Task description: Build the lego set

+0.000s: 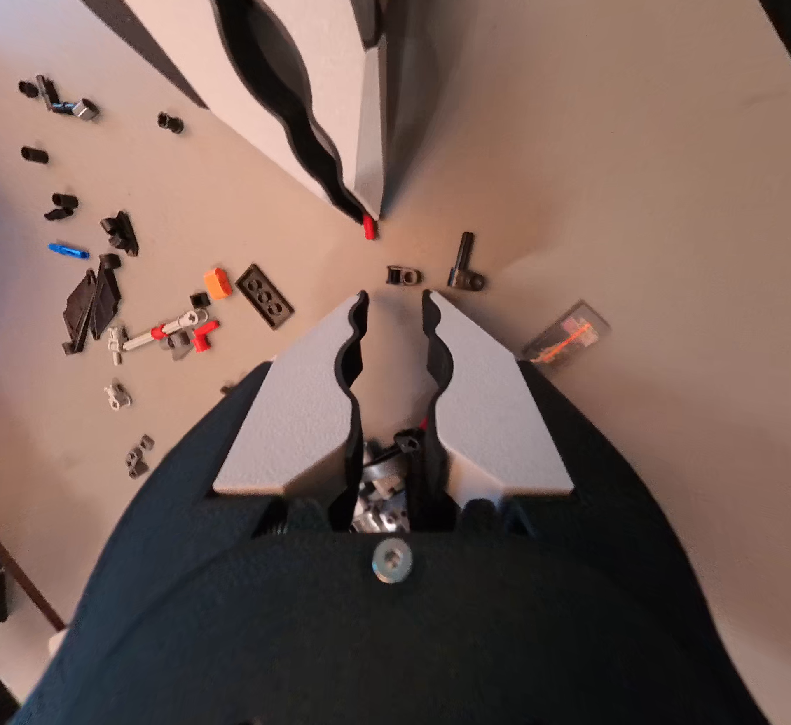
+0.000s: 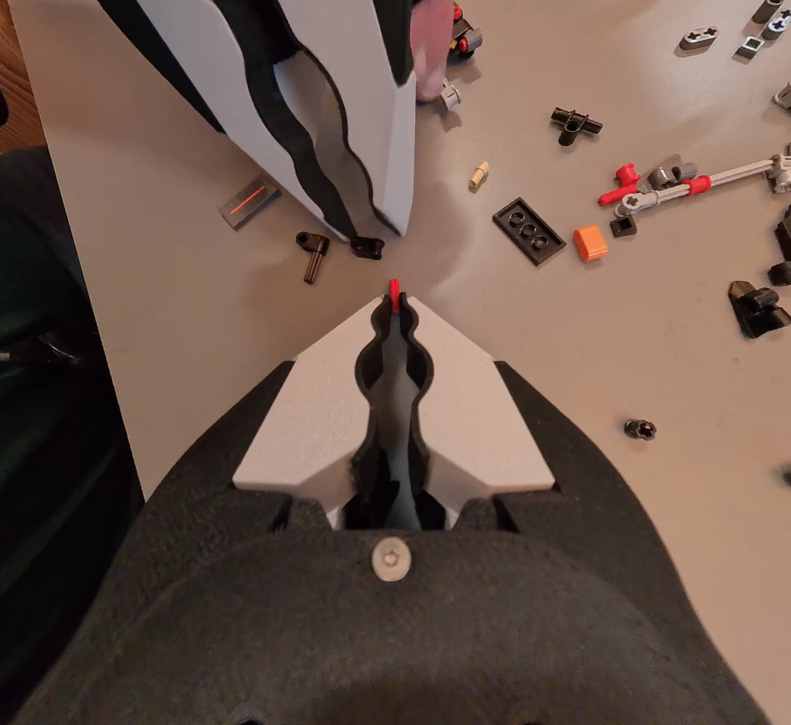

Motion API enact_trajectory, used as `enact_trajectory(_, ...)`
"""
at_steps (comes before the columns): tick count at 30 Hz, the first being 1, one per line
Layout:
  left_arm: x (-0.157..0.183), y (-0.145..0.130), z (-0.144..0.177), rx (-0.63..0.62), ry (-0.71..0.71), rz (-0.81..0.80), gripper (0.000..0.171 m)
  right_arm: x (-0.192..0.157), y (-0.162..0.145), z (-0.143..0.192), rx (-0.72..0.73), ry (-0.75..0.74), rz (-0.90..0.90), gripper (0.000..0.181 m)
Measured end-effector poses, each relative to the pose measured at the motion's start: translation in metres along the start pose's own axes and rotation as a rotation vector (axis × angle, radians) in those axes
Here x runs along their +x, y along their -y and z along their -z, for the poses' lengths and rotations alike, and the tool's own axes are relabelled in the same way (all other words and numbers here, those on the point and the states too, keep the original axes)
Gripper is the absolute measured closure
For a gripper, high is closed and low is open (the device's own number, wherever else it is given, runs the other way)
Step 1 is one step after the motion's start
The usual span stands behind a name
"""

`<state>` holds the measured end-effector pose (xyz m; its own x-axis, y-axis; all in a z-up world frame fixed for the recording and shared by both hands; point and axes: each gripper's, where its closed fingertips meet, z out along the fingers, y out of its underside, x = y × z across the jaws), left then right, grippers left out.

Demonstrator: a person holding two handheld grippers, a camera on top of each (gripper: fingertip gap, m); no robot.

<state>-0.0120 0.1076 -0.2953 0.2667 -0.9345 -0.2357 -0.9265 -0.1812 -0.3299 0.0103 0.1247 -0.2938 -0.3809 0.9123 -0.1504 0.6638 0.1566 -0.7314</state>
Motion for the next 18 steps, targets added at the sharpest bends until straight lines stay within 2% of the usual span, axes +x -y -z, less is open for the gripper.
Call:
enact_trajectory(10,0.0021,0.0066,-0.0047,0.024,-0.109,-0.019,0.158,-0.0007,-0.0002,-0.0002,-0.003,0.010,-0.002,0.180)
enact_trajectory(14,0.0012,0.0088,-0.0058,0.042,-0.088,0.031,0.159,-0.0016,-0.0001,-0.0012,-0.007,0.019,0.006,0.180)
enact_trajectory(18,-0.0024,0.0088,-0.0057,0.039,-0.040,0.072,0.153,-0.0020,0.0013,-0.0029,-0.011,0.032,0.017,0.180)
